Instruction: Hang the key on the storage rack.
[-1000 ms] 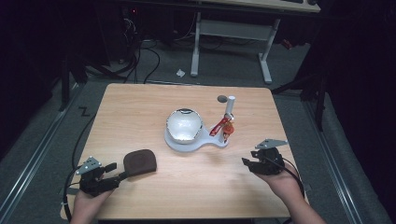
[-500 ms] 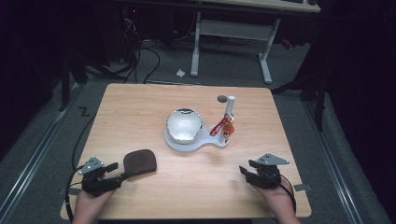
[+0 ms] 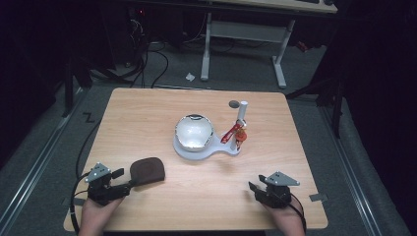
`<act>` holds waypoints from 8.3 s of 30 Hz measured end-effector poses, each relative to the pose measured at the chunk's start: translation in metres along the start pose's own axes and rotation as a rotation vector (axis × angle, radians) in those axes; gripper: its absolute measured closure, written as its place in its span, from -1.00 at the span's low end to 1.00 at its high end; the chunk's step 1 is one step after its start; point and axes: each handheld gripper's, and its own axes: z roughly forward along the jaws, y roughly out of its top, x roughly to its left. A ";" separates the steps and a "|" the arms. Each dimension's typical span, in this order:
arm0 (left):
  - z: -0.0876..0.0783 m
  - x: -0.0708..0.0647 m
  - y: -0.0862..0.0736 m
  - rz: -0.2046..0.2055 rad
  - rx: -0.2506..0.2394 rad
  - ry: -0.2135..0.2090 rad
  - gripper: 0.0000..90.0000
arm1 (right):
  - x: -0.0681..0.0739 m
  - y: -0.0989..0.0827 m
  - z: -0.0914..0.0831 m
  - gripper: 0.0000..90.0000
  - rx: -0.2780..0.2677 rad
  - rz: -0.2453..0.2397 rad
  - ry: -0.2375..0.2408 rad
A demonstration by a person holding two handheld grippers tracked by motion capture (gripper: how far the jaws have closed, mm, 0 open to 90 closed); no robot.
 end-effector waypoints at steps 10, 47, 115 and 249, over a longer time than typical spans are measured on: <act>0.016 0.012 0.014 -0.080 -0.015 -0.013 -0.11 | 0.000 -0.002 0.005 0.11 0.016 -0.006 0.022; 0.014 0.011 -0.004 -0.077 -0.026 0.032 0.88 | -0.002 -0.006 0.004 0.14 0.028 0.017 0.024; -0.023 -0.045 0.038 0.119 -0.276 0.042 0.95 | -0.005 -0.005 0.000 0.15 0.004 0.017 0.023; 0.079 -0.100 0.146 0.119 -0.180 0.006 0.11 | -0.012 -0.006 -0.006 0.16 -0.021 0.019 0.058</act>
